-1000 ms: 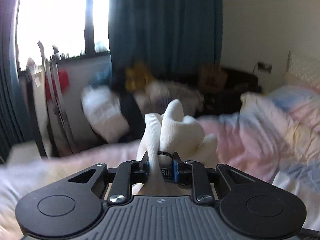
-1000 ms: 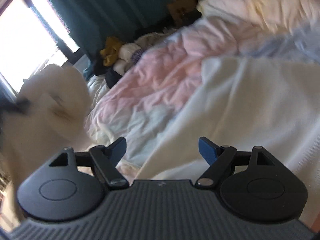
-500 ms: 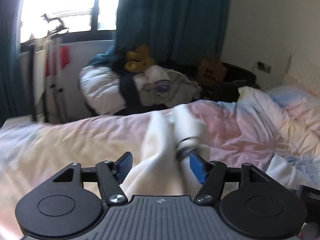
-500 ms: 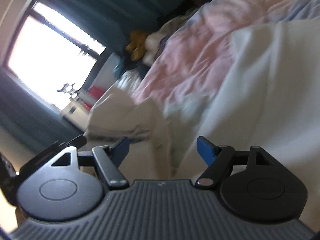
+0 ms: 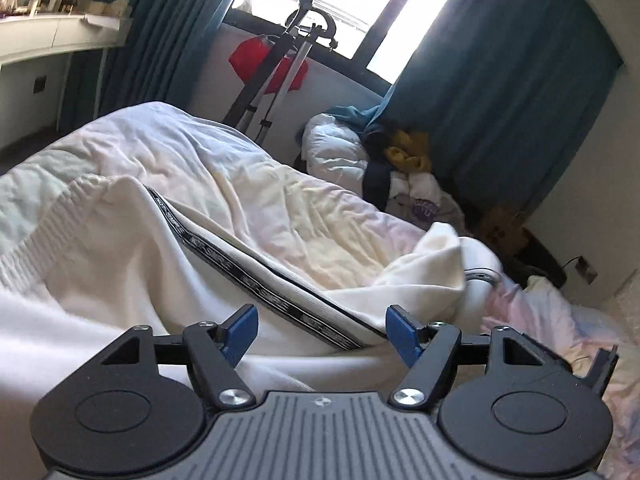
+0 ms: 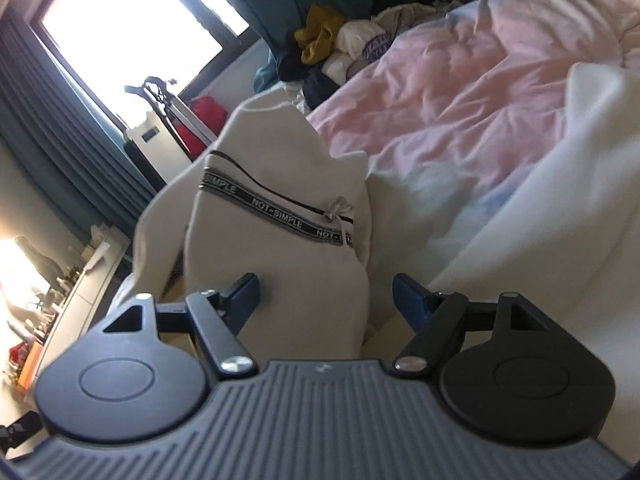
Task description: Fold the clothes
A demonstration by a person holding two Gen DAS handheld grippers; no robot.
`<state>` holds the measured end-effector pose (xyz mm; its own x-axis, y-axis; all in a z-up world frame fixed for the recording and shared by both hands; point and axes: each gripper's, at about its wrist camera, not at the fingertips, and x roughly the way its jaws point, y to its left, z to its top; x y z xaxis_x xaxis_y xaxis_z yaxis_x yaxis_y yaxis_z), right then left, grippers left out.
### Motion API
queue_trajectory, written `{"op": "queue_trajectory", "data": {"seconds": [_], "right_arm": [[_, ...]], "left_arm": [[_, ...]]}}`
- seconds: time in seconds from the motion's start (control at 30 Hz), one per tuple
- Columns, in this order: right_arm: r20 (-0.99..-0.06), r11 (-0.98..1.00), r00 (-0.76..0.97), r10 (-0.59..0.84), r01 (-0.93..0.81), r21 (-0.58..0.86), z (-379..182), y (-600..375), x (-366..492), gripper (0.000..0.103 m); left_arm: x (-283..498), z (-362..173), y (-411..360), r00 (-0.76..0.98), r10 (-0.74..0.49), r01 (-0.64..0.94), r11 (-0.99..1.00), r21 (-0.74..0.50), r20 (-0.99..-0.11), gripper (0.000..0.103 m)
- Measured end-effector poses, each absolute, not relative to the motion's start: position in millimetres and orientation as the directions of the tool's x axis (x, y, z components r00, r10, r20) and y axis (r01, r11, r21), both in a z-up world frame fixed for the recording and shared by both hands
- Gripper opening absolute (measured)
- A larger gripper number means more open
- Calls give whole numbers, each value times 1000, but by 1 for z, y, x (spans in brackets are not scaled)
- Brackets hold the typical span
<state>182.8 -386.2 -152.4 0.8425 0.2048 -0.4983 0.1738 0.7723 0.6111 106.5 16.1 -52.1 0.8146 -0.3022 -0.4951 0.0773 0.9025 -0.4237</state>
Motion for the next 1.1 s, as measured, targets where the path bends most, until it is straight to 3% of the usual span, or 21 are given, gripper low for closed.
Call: {"op": "queue_trajectory", "data": {"seconds": [0.1,0.13,0.17,0.2,0.27,0.6,0.77,0.9,1.1], "right_arm": [[-541,773,806,240,179,609,-163,-387,201,75],[-553,771,798,242,188,608,-165,-386,205,64],[-562,763,790,243,202,614,-168,-387,208,40],[-579,748,782,231,238,620,-169,-390,209,25],[-600,729,775,197,293,618,-164,-396,207,7],[-491,846,869,-70,312,432,-34,-442,204,7],[-441,856,841,-313,451,254,7,-482,224,7],[-446,833,774,-450,544,102,-10,-513,233,7],[-585,830,679,-443,558,18,-99,-539,222,9]], "left_arm": [[115,-63,25,811,-316,81,894,-441,-491,72],[117,-67,29,810,-327,84,887,-455,-487,72],[120,-70,32,808,-335,82,879,-470,-484,72],[123,-73,35,806,-343,79,870,-486,-483,72],[127,-74,39,806,-352,76,860,-505,-477,72],[127,-63,46,829,-329,64,859,-508,-451,72],[127,-57,48,838,-310,52,864,-501,-448,72],[131,-54,55,846,-290,32,865,-500,-447,73],[145,-57,84,853,-221,-68,851,-521,-472,73]]}}
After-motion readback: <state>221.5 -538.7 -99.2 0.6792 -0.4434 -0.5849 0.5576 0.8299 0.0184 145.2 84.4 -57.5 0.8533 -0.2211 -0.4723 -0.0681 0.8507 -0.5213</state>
